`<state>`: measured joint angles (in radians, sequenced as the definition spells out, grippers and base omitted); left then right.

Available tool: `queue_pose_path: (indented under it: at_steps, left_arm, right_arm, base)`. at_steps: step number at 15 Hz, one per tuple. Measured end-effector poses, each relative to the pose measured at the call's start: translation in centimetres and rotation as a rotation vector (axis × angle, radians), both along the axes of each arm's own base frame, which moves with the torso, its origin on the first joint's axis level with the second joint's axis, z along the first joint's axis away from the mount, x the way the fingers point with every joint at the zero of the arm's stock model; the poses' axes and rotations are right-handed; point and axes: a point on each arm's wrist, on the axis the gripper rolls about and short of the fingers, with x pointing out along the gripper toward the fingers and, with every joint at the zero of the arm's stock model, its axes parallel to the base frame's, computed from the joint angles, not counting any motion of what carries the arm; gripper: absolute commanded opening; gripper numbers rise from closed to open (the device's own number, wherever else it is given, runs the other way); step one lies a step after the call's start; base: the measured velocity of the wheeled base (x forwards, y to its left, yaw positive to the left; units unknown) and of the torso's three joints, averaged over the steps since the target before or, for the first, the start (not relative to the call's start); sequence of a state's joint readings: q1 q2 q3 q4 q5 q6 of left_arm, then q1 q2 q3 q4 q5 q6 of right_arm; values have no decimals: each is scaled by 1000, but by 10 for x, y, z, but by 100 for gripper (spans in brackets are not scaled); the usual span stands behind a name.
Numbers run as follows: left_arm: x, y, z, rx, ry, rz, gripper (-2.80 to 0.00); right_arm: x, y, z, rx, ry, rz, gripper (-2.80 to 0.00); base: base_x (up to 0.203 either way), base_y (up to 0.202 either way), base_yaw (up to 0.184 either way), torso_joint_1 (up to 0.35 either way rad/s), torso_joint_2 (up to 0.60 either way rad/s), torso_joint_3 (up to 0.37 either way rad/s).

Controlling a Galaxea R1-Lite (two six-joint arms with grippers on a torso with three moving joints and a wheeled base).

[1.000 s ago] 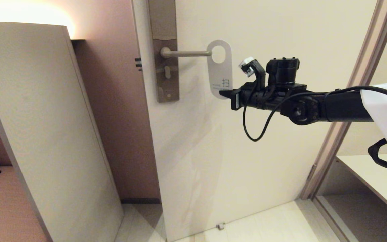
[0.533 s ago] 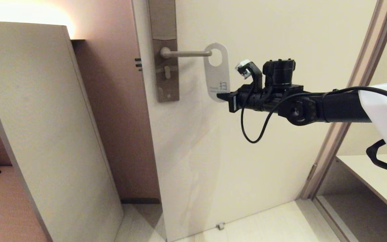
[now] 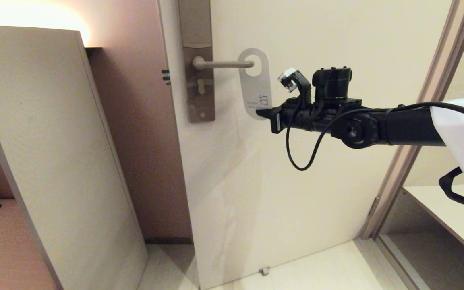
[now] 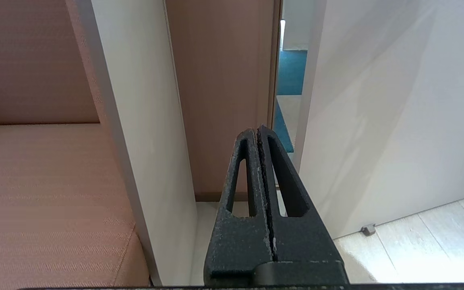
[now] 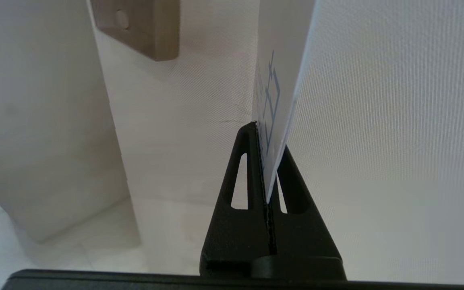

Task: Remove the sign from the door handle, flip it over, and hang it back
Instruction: Hang the sign back with the other side facing out

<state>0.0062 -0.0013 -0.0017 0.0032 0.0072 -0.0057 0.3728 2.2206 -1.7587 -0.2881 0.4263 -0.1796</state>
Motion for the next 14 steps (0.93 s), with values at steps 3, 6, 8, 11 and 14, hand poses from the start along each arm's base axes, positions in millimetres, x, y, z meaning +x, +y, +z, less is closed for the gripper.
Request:
queue_pose_path:
  at_steps: [3,6,8,11,14]
  left_arm:
    - [0,0,0,0,0,0,-280]
    - [0,0,0,0,0,-1,-280]
    - [0,0,0,0,0,0,-280]
    - [0,0,0,0,0,-1,-280]
    - [0,0,0,0,0,-1,-280]
  right_arm:
    - [-2,3,1,-35,-38,18,-280]
    - [-6,8,3,-38,-46,30,-280]
    - [-9,12,5,-36,-50,41,-280]
    - [-12,17,7,-34,-53,51,-280]
    - [-15,21,8,-34,-54,61,-280]
  base:
    - [0,0,0,0,0,0]
    - [0,0,0,0,0,0]
    - [0,0,0,0,0,0]
    - [0,0,0,0,0,0]
    - [0,0,0,0,0,0]
